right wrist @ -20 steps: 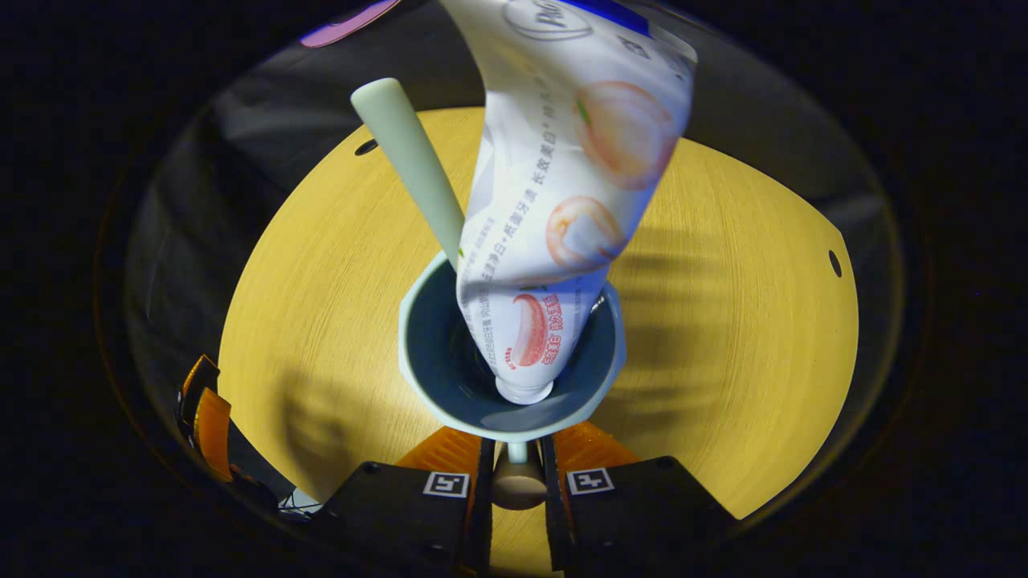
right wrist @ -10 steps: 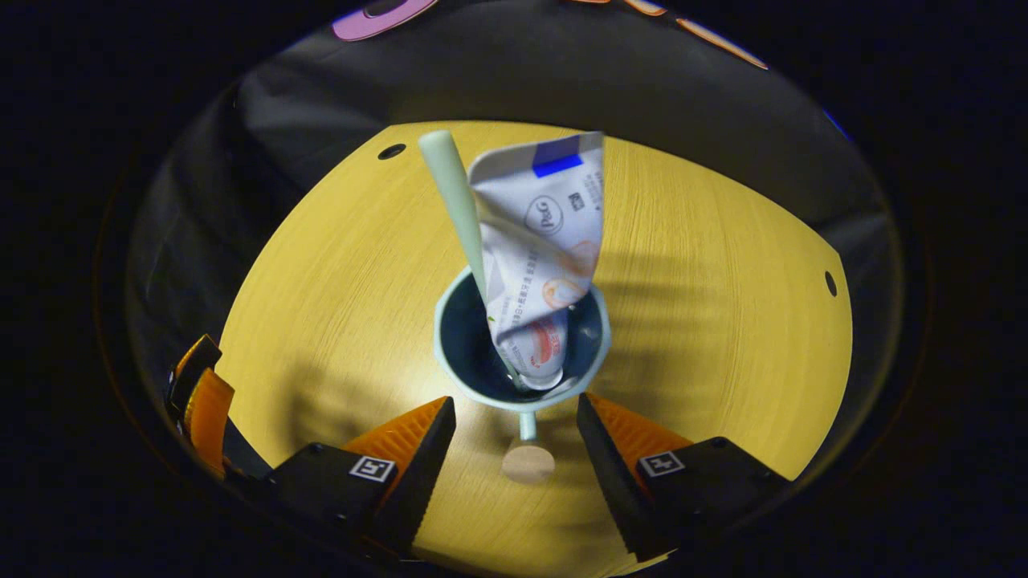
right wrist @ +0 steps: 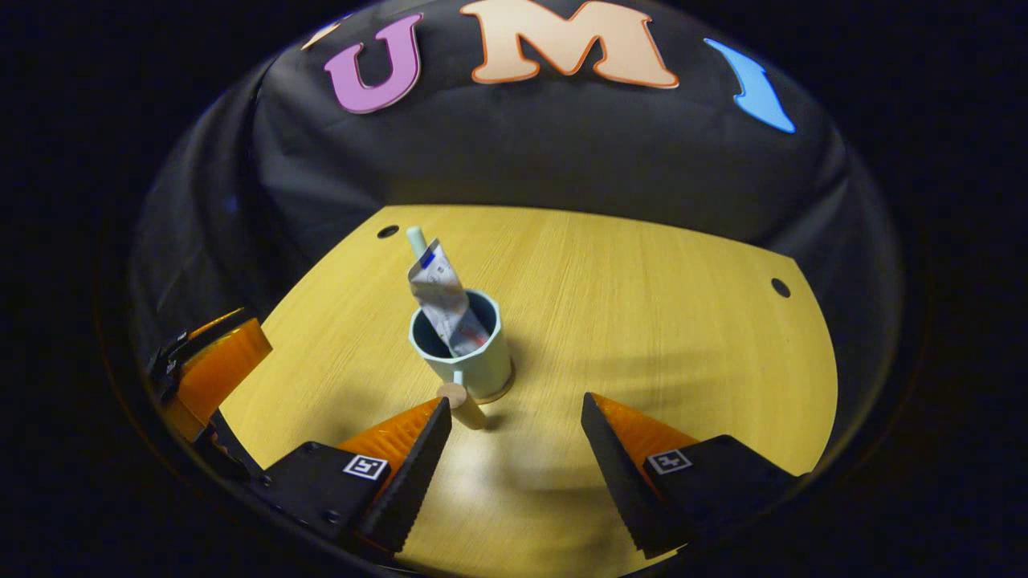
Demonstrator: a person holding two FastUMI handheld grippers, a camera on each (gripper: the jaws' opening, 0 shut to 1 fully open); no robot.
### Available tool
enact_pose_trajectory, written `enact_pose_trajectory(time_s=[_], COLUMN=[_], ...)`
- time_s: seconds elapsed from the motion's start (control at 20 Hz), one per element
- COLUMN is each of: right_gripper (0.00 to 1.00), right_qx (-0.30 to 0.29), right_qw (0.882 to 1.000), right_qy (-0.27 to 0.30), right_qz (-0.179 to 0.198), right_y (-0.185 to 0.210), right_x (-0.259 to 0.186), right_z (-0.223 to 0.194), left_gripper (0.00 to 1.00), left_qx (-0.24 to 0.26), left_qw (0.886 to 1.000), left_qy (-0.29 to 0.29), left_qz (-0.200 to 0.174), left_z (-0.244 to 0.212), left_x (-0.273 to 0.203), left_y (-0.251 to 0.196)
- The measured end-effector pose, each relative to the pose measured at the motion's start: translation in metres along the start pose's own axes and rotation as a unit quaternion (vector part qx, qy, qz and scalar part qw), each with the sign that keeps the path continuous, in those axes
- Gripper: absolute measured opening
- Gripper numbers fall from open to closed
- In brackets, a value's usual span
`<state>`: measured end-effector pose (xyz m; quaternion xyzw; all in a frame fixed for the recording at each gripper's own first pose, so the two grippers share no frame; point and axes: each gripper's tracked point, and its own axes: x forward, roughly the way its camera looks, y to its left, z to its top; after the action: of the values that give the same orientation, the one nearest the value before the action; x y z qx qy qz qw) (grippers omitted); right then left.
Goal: Put the toothbrush and toothpaste on the desktop into the cup, then pick up the cup and place it on the coaster on the desktop.
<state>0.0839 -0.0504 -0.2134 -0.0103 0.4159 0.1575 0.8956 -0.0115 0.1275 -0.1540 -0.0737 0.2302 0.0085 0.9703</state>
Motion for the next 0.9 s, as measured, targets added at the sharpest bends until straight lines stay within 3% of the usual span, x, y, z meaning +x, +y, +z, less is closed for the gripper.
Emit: enact_pose_trajectory(time_s=[0.25,0.4,0.45,0.5,0.9], right_gripper=[0.98,1.0,0.96,1.0,1.0], right_qx=[0.019,0.014,0.015,0.016,0.015], right_qw=[0.992,0.981,0.975,0.97,0.95], right_qy=[-0.121,-0.193,-0.221,-0.24,-0.311], right_qz=[-0.005,-0.02,-0.022,-0.025,-0.03], right_y=[-0.029,-0.047,-0.05,-0.053,-0.064], right_x=[-0.06,-0.101,-0.11,-0.117,-0.151], right_z=[0.04,0.064,0.073,0.076,0.104], left_gripper=[0.95,0.95,0.95,0.95,0.94], left_qx=[0.015,0.015,0.013,0.012,0.023], left_qw=[0.999,0.998,0.997,0.997,0.993], left_qy=[-0.024,-0.059,-0.071,-0.079,-0.113], left_qz=[-0.018,-0.017,-0.015,-0.017,-0.017], left_z=[0.024,0.047,0.055,0.06,0.086], left_x=[-0.005,-0.016,-0.018,-0.019,-0.021], left_y=[-0.049,-0.071,-0.078,-0.083,-0.095])
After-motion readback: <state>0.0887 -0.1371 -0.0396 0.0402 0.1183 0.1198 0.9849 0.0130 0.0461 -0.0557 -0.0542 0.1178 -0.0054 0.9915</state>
